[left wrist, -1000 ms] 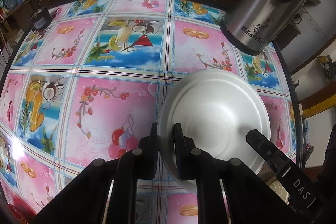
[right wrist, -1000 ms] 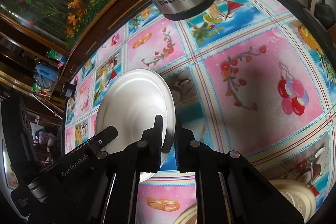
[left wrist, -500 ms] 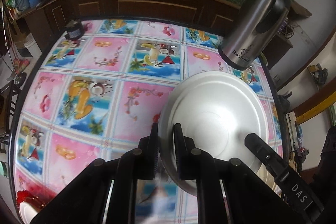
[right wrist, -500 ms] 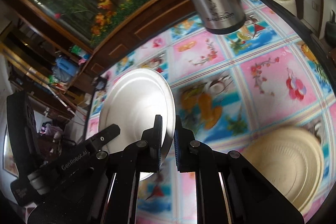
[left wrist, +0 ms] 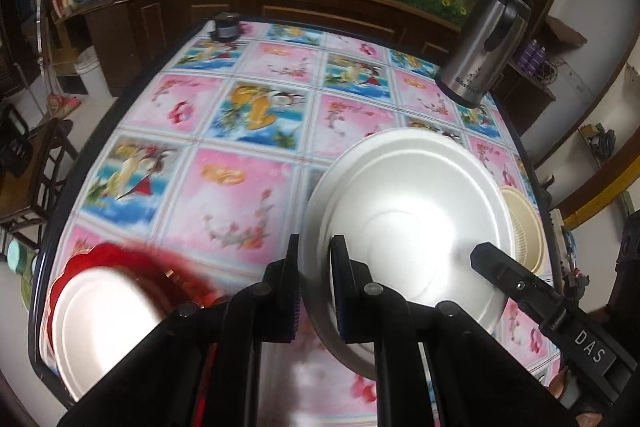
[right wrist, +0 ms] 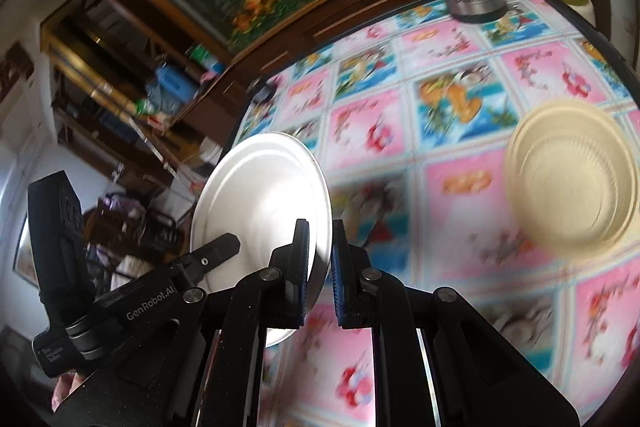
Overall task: Organize plates and bowls
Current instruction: 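Carry the small white bowl with the left tool over the stack, then lower the small white bowl into the stack and open the left tool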
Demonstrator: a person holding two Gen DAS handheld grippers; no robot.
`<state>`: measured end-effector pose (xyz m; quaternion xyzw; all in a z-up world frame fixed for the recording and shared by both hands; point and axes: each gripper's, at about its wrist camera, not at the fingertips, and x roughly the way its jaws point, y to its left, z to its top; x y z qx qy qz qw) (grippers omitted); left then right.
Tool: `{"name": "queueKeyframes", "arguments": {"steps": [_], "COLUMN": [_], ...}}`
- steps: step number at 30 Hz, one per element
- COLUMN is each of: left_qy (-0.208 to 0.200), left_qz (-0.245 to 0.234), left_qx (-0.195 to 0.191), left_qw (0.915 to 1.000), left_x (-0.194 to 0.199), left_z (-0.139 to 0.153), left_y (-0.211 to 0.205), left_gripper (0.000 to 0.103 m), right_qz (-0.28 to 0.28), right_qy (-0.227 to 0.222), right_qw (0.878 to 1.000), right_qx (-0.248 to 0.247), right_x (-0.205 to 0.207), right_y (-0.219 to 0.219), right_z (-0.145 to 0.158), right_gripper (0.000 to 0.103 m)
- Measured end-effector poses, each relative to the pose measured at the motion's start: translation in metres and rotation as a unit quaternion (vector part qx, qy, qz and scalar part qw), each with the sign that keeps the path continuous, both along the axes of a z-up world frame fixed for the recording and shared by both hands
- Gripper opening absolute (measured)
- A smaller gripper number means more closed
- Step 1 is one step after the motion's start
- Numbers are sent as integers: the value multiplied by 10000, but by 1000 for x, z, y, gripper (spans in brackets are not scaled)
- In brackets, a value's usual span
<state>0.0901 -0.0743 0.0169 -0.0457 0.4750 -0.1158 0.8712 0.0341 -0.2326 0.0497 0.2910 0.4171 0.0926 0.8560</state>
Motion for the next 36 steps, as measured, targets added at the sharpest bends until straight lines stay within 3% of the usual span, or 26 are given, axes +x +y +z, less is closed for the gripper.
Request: {"name": "queueKeyframes", "arguments": {"steps": [5, 18, 26, 36], "left_qy": [-235, -106, -69, 109], "left_qz": [464, 1242, 1439, 1481], "left_qx": [-159, -111, -145, -45], "left_qw": [9985, 9921, 9895, 9889], "left_x": [-34, -69, -73, -70], "left_z": [-8, -27, -38, -55], "left_y": [45, 157, 186, 197], "left_gripper": [12, 12, 12, 13], "right_qz": [436, 1445, 1698, 1726], "right_qy": [73, 144, 142, 11], "right_qw": [9990, 9883, 9835, 9780], "right_qx": [-29, -470, -603, -1173], "right_x": [-20, -15, -12, -14], "right_y": [44, 169, 205, 229], "right_z": [-5, -17, -24, -37], "right_gripper": [10, 10, 10, 10]}}
